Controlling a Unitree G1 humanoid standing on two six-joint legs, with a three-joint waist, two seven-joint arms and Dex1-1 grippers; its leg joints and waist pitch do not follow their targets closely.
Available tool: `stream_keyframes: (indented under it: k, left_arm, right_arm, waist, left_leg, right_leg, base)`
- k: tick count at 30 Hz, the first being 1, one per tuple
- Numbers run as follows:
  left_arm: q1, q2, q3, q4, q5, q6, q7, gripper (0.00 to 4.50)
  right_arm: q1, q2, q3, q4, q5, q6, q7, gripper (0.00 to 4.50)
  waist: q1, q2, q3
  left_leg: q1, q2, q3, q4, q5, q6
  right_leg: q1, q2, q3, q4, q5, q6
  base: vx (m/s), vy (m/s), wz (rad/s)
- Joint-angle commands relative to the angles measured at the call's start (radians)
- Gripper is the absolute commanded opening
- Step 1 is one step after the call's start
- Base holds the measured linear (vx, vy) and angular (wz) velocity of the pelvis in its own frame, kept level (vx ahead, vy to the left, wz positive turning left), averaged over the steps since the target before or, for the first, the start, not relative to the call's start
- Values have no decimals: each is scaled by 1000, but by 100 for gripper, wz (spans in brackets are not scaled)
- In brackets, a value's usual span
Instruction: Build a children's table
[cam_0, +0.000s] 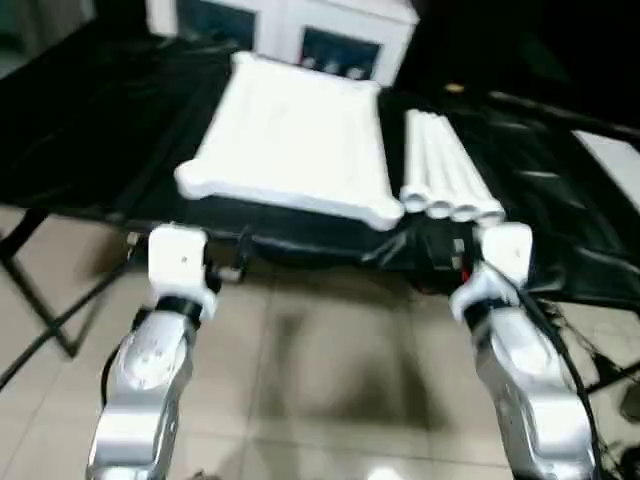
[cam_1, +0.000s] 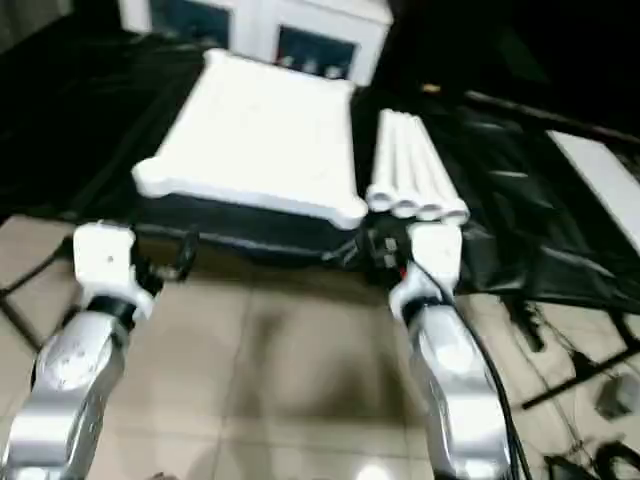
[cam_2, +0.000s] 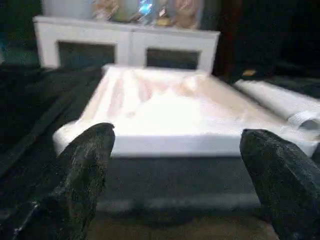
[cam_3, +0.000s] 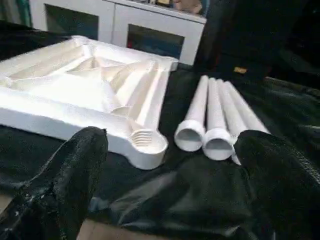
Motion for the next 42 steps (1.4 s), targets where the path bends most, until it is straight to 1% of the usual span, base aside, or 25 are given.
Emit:
stream_keyframes:
  k: [1, 8, 10, 12, 13, 14, 15, 16, 17, 18, 19, 20, 21, 23, 25, 27, 30, 32, 34, 35, 38, 39, 40, 41, 42]
  left_arm:
    - [-10, -7, -24, 13, 16, 15, -8, 449]
    - [-23, -10, -17, 17, 18, 35, 9, 449]
    - [-23, -11, -19, 15, 18, 36, 11, 449]
    - [-25, -9, -25, 13, 23, 37, 12, 449]
    - [-29, -4, -31, 13, 29, 33, 11, 449]
    - [-32, -3, -31, 13, 30, 34, 9, 449]
    - [-34, -2, -31, 13, 30, 36, 9, 449]
    - [-36, -1, -29, 14, 29, 37, 8, 449]
    - [-38, 2, -27, 15, 30, 38, 6, 449]
    - [-39, 3, -26, 15, 30, 38, 5, 449]
    - [-40, 5, -26, 16, 31, 39, 3, 449]
    - [-41, 9, -25, 17, 32, 38, -1, 449]
    - [-43, 11, -26, 17, 32, 37, -3, 449]
    - [-49, 13, -27, 19, 31, 38, -6, 449]
    - [-55, 15, -27, 23, 31, 38, -7, 449]
    - [-56, 20, -30, 26, 35, 37, -11, 449]
    - [-59, 25, -37, 31, 39, 36, -18, 449]
    - [-58, 29, -42, 30, 37, 36, -20, 449]
    - [-58, 32, -44, 29, 36, 36, -22, 449]
    - [-55, 36, -47, 31, 34, 36, -28, 449]
    - [-45, 48, -49, 35, 33, 31, -48, 449]
    - [-41, 50, -52, 35, 37, 28, -52, 449]
    - [-36, 52, -54, 34, 36, 26, -56, 449]
    - [-35, 52, -55, 34, 35, 25, -57, 449]
    - [-29, 56, -60, 30, 38, 26, -58, 449]
  right_arm:
    - [-19, -7, -19, 32, 1, -19, -4, 450]
    - [-26, -23, -33, 31, 11, -14, -5, 450]
    - [-25, -23, -30, 30, 8, -16, -2, 450]
    - [-25, -24, -26, 31, 10, -20, 6, 450]
    - [-25, -29, -20, 30, 8, -26, 16, 450]
    - [-22, -30, -18, 26, 8, -24, 16, 450]
    - [-20, -30, -18, 23, 7, -22, 14, 450]
    - [-14, -29, -18, 20, 7, -18, 10, 450]
    - [-5, -26, -19, 17, 8, -16, 7, 450]
    - [-1, -25, -20, 15, 9, -16, 6, 450]
    - [4, -24, -20, 13, 9, -16, 5, 450]
    - [13, -22, -19, 6, 10, -15, 3, 450]
    - [17, -21, -19, 2, 11, -14, 2, 450]
    - [23, -20, -23, -5, 14, -12, 1, 450]
    - [23, -20, -27, -6, 17, -11, 0, 450]
    - [23, -21, -30, -4, 19, -12, 0, 450]
    - [26, -22, -38, -4, 29, -15, 2, 450]
    - [29, -18, -44, -7, 32, -14, 1, 450]
    - [32, -14, -45, -9, 31, -13, 0, 450]
    - [41, -13, -43, -16, 28, -13, 1, 450]
    - [60, -12, -35, -35, 26, -16, -5, 450]
    - [70, -11, -38, -44, 31, -16, -7, 450]
    - [84, -9, -39, -51, 32, -18, -8, 450]
    - [87, -8, -39, -52, 32, -18, -9, 450]
    - [106, -8, -39, -60, 35, -23, -3, 450]
  waist:
    - [-2, 32, -42]
    - [12, 23, -84]
    - [40, 4, -89]
    - [56, 17, -89]
    - [54, 29, -91]
    - [-7, 46, -99]
    - [-48, 44, -109]
    - [-23, 32, -77]
    - [-21, -1, -96]
    - [13, -54, -120]
    - [46, -31, -93]
    - [59, -34, -73]
    - [57, -26, -59]
    - [54, 6, -48]
    - [1, 109, -33]
    - [-8, 104, -87]
    - [-8, 79, -74]
    - [-17, 48, -62]
    - [24, -1, -55]
    - [61, 2, -59]
    - [121, 13, -53]
    - [123, 44, -54]
    - [86, 129, -71]
    - [36, 101, -109]
    - [54, 80, -89]
  left_leg:
    - [9, 51, -22, -94, -487, -6]
    - [35, 4, -1, -69, 52, 158]
    - [-24, -42, 14, -27, 91, 198]
    - [-23, -40, 6, -21, 132, 167]
    - [8, -30, -6, -32, 201, 171]
    - [189, 48, -108, -32, 448, 290]
    - [292, 147, -221, -16, 711, 487]
    - [155, 65, -160, -64, 576, 482]
    - [140, -12, -122, -34, 485, 415]
    - [29, -125, -36, 43, 180, 305]
    - [-16, -151, -32, 124, -40, 244]
    - [-71, -82, -89, 214, -109, 118]
    - [-98, -48, -110, 229, -68, 22]
    - [-96, -13, -112, 153, 42, -12]
    - [-24, 31, -134, -76, -111, 40]
    - [79, 96, -217, -61, -235, 159]
    - [55, 79, -173, -85, -213, 315]
    - [28, 65, -115, -104, -240, 349]
    - [-14, -30, -35, -21, -345, 215]
    - [13, -70, -12, 100, -265, 121]
    - [-31, -81, -59, 104, -148, -41]
    - [12, -73, -56, 32, -131, -59]
    - [170, 48, -134, -80, -61, -49]
    - [233, 132, -184, -76, 104, 30]
    - [135, 117, -186, -73, 270, 103]
  right_leg:
    - [21, -82, 54, -98, -630, -88]
    - [53, -32, 64, 3, 62, -231]
    - [125, -27, 121, 6, 189, -265]
    - [142, 7, 140, 29, 348, -284]
    - [122, 37, 122, 56, 417, -253]
    - [-64, 60, 59, 138, 295, -137]
    - [-222, -23, 45, 183, -159, 26]
    - [-178, -48, 56, 154, -63, 9]
    - [-135, -43, 75, 83, 25, -25]
    - [37, -58, 185, 39, -29, -41]
    - [79, -159, 285, -25, -73, -178]
    - [109, -214, 318, -37, -23, -417]
    - [107, -201, 283, -32, 28, -526]
    - [78, -163, 188, -57, -39, -517]
    - [28, 45, 8, 35, -331, -220]
    - [-79, 36, 22, 187, -233, -38]
    - [-120, 20, 22, 196, -89, 21]
    - [-101, -12, 50, 123, -2, -19]
    - [-10, -100, 169, -46, -397, -28]
    - [23, -139, 299, -110, -773, -142]
    - [86, -1, 388, -65, -540, -268]
    - [50, 84, 375, -49, -382, -200]
    - [-146, 131, 210, 129, -286, -23]
    - [-196, 73, 134, 191, -264, 7]
    - [-189, 11, 75, 223, -106, 23]
  base:
    - [113, -6, -5]
    - [135, 0, 0]
    - [176, -3, 12]
    - [175, 9, 19]
    - [197, -10, 26]
    - [242, -62, 13]
    - [150, -68, 0]
    - [-22, -98, -38]
    - [-120, -52, -21]
    - [-120, -52, -21]
    - [29, 51, 23]
    - [156, 88, 22]
    - [156, 88, 22]
    - [122, 50, 3]
    - [119, 67, 9]
    - [153, 93, 13]
    - [140, 45, 0]
    - [114, -23, -5]
    - [109, -77, 1]
    - [145, -94, -6]
    - [145, -46, -25]
    - [133, -16, -30]
    - [146, 13, -27]
    - [178, 0, -34]
    - [178, 0, -34]
